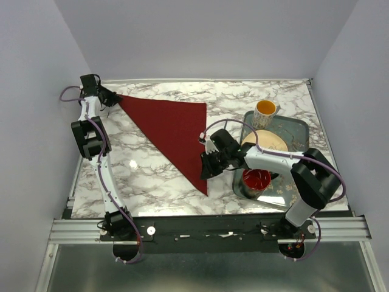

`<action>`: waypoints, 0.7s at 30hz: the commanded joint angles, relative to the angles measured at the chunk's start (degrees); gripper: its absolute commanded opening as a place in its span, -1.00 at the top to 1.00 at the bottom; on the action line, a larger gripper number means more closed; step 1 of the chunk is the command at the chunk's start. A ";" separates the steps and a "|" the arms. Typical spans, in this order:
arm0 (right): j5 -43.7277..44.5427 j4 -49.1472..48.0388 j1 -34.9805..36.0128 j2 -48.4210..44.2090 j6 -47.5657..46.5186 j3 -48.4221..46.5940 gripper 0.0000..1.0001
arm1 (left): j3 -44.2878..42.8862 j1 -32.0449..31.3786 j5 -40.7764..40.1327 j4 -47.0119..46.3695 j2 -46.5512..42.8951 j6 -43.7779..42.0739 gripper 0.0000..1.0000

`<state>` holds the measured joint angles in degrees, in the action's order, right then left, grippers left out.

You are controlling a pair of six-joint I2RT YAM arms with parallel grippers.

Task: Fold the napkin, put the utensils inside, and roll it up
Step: Fold the napkin

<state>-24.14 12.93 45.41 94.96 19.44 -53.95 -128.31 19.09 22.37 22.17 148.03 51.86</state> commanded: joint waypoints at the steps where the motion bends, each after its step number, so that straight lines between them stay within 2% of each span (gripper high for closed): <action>1: -1.08 -0.17 0.38 1.37 0.42 -1.07 0.44 | 0.96 2.88 -2.33 -1.08 0.60 0.00 0.63; 7: -1.79 -4.31 0.30 2.77 1.65 5.60 0.44 | 1.48 3.93 -2.77 0.06 1.56 1.14 0.63; 11: -1.17 -4.23 0.38 2.08 1.65 6.41 0.44 | -0.09 4.11 -2.59 2.69 0.61 -0.61 0.63; 16: 1.38 -0.19 0.38 -0.21 0.07 2.81 0.42 | 2.00 2.80 -5.23 4.90 -7.30 -6.49 0.19; 18: 1.03 0.43 0.38 -0.21 -0.72 0.26 0.37 | 5.94 2.62 -4.97 4.11 -12.39 -7.38 0.14; 20: 0.50 0.69 0.38 0.31 -1.24 -1.76 0.23 | 8.50 1.40 -5.14 4.54 -17.39 -9.22 0.14; 21: -0.02 0.69 0.38 1.19 -1.34 -4.29 0.20 | 12.43 0.69 -5.06 4.28 -19.16 -9.84 0.15</action>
<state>-24.60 12.14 45.41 96.53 20.08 -51.35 -122.50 19.75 20.84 26.57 142.34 46.50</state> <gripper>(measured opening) 0.345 0.430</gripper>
